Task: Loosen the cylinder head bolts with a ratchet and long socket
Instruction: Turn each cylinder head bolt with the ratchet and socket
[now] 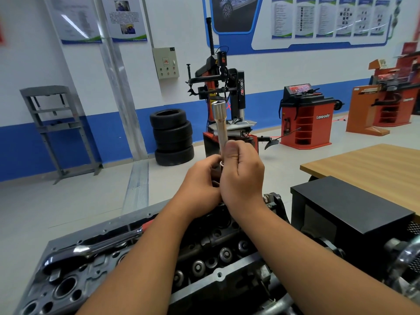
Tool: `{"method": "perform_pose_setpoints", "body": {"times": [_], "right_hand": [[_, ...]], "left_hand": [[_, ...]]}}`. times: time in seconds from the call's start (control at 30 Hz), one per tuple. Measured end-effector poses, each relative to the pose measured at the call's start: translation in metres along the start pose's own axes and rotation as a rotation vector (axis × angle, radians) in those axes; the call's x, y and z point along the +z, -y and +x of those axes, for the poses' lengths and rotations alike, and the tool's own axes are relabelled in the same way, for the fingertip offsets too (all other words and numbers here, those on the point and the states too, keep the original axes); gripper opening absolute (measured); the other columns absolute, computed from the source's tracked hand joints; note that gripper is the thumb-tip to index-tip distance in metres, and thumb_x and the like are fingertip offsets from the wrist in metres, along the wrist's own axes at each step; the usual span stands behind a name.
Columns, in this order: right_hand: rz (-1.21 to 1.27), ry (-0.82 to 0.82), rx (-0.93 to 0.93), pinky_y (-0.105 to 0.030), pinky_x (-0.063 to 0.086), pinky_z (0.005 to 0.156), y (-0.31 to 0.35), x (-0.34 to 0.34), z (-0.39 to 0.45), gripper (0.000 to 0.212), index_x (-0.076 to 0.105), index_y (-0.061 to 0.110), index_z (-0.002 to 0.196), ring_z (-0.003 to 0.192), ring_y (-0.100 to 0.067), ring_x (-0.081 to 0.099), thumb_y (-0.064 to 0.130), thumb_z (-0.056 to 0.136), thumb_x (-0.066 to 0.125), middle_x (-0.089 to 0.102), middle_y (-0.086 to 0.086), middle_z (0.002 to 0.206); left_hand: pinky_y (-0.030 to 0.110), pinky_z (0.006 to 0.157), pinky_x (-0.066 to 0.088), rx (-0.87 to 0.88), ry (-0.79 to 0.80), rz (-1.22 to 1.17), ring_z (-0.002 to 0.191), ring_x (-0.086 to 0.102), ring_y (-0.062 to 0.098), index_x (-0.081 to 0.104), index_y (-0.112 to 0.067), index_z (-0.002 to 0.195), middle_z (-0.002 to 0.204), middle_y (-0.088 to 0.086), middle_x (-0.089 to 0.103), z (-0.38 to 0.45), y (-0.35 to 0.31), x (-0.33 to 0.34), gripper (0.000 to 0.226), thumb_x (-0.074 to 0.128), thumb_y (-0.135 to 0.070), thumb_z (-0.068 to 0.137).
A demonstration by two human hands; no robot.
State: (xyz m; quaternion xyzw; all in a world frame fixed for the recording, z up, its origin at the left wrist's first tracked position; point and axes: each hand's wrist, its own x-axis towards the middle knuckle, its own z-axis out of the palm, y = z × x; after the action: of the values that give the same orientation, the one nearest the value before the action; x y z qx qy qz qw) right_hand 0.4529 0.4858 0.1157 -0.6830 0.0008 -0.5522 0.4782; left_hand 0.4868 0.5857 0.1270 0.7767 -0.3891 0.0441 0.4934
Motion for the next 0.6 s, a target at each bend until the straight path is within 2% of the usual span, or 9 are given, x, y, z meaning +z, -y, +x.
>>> {"method": "perform_pose_setpoints", "body": {"times": [0.13,0.23,0.33,0.4,0.47,0.5,0.6], "right_hand": [[0.020,0.047,0.003,-0.041,0.052,0.073,0.0013,0.0002,-0.0009,0.035,0.059,0.018,0.088,0.082,-0.020,0.061,0.051,0.099,0.053,0.061,0.004,0.083],[0.003,0.018,0.023,-0.033,0.045,0.070,-0.0011,0.0011,0.0010,0.032,0.057,0.019,0.085,0.079,-0.018,0.058,0.044,0.103,0.050,0.058,0.005,0.080],[-0.018,-0.014,0.084,-0.038,0.041,0.069,-0.0056,-0.0005,0.0045,0.038,0.056,0.015,0.076,0.076,-0.021,0.053,0.035,0.108,0.050,0.057,-0.001,0.078],[0.054,0.011,0.114,-0.041,0.047,0.071,-0.0043,-0.0020,0.0040,0.044,0.059,0.014,0.077,0.077,-0.021,0.057,0.048,0.104,0.052,0.060,-0.002,0.079],[0.126,0.042,0.107,-0.037,0.051,0.071,-0.0016,-0.0033,0.0021,0.046,0.061,0.019,0.083,0.077,-0.017,0.061,0.063,0.095,0.053,0.063,0.003,0.079],[0.121,0.058,0.086,-0.036,0.051,0.070,-0.0011,-0.0034,0.0013,0.044,0.061,0.021,0.083,0.076,-0.015,0.060,0.064,0.092,0.057,0.062,0.006,0.078],[0.042,0.075,0.059,-0.030,0.048,0.068,-0.0035,-0.0015,0.0019,0.032,0.059,0.022,0.081,0.072,-0.012,0.057,0.048,0.093,0.072,0.060,0.008,0.075]], "left_hand": [[0.039,0.075,0.064,-0.031,-0.115,0.045,0.088,0.076,0.017,0.069,-0.026,0.127,0.096,-0.002,0.079,0.0000,0.0001,-0.0010,0.048,0.078,-0.001,0.087],[0.026,0.069,0.060,0.020,0.017,-0.088,0.088,0.076,0.012,0.069,-0.017,0.124,0.095,-0.002,0.079,-0.0029,-0.0029,-0.0024,0.046,0.071,0.012,0.088],[0.021,0.068,0.056,0.048,0.052,-0.145,0.087,0.076,0.012,0.070,-0.011,0.117,0.092,0.000,0.079,-0.0045,-0.0020,-0.0022,0.043,0.067,0.019,0.086],[0.025,0.068,0.058,0.027,-0.005,-0.091,0.085,0.077,0.014,0.070,-0.016,0.120,0.093,0.000,0.079,-0.0032,-0.0006,-0.0011,0.046,0.073,0.013,0.085],[0.033,0.070,0.062,-0.014,-0.083,0.007,0.085,0.076,0.015,0.070,-0.024,0.124,0.092,-0.001,0.078,-0.0022,0.0009,0.0004,0.052,0.080,0.005,0.082],[0.036,0.072,0.063,-0.030,-0.116,0.039,0.085,0.076,0.015,0.070,-0.026,0.122,0.091,-0.002,0.078,-0.0020,0.0012,0.0005,0.051,0.082,0.002,0.081],[0.032,0.072,0.062,-0.037,-0.112,0.052,0.086,0.076,0.011,0.073,-0.025,0.112,0.089,-0.004,0.078,-0.0014,0.0014,-0.0014,0.041,0.079,0.002,0.082]]}}
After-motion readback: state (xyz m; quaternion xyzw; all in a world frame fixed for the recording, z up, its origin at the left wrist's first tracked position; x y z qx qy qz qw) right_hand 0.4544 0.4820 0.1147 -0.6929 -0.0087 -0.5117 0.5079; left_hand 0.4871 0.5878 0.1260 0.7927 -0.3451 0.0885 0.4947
